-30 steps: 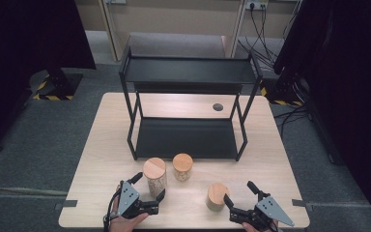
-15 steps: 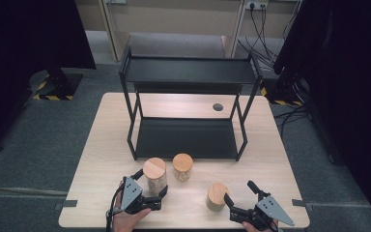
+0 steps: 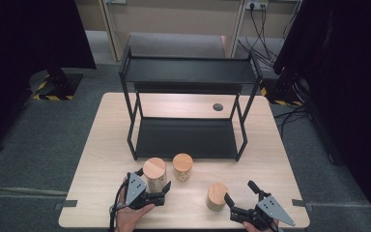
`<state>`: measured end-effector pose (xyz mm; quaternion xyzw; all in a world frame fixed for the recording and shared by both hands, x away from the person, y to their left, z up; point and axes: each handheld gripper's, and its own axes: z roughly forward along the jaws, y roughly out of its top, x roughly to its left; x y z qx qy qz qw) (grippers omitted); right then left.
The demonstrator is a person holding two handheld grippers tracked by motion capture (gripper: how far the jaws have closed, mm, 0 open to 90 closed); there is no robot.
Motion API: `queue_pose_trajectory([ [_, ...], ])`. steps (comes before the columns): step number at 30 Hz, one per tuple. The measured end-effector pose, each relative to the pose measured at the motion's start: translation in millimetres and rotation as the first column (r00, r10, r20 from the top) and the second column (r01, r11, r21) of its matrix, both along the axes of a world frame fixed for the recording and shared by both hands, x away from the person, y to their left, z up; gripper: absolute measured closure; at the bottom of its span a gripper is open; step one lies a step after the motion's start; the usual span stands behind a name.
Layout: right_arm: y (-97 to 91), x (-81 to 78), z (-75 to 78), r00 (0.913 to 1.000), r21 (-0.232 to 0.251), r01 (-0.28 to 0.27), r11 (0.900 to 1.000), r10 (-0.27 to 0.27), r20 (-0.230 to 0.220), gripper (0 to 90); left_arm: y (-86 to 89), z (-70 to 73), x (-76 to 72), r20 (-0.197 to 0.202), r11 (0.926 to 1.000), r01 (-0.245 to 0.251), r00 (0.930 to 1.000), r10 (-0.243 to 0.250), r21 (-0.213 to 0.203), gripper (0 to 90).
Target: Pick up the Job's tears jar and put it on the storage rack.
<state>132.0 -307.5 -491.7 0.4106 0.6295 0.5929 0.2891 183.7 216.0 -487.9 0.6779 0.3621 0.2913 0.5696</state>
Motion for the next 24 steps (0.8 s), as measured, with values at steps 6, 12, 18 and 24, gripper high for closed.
queue_pose_trajectory([
  [6, -0.6, 0.2, -0.2, 1.0000, 0.004, 0.001, 1.0000, -0.001, -0.002, 1.5, 0.2, -1.4, 2.3, -0.010, 1.0000, -0.005, 0.9999, 0.005, 0.008, 24.6],
  [12, -0.5, 0.5, -0.6, 1.0000, 0.006, -0.001, 1.0000, 0.001, -0.005, 1.5, 0.1, 0.6, 1.7, -0.013, 0.9999, -0.010, 0.9999, 0.011, 0.012, 25.1],
  [18, -1.7, 0.4, -0.6, 1.0000, 0.011, 0.000, 0.9999, 0.000, -0.002, 1.5, 2.9, 5.8, 0.2, -0.006, 0.9996, -0.029, 0.9996, 0.029, -0.005, 25.3],
  [24, -1.3, 0.3, -0.5, 1.0000, 0.012, 0.000, 0.9999, 0.000, -0.003, 1.5, 6.3, 15.6, 3.9, -0.008, 0.9994, -0.030, 0.9995, 0.030, -0.015, 25.3],
])
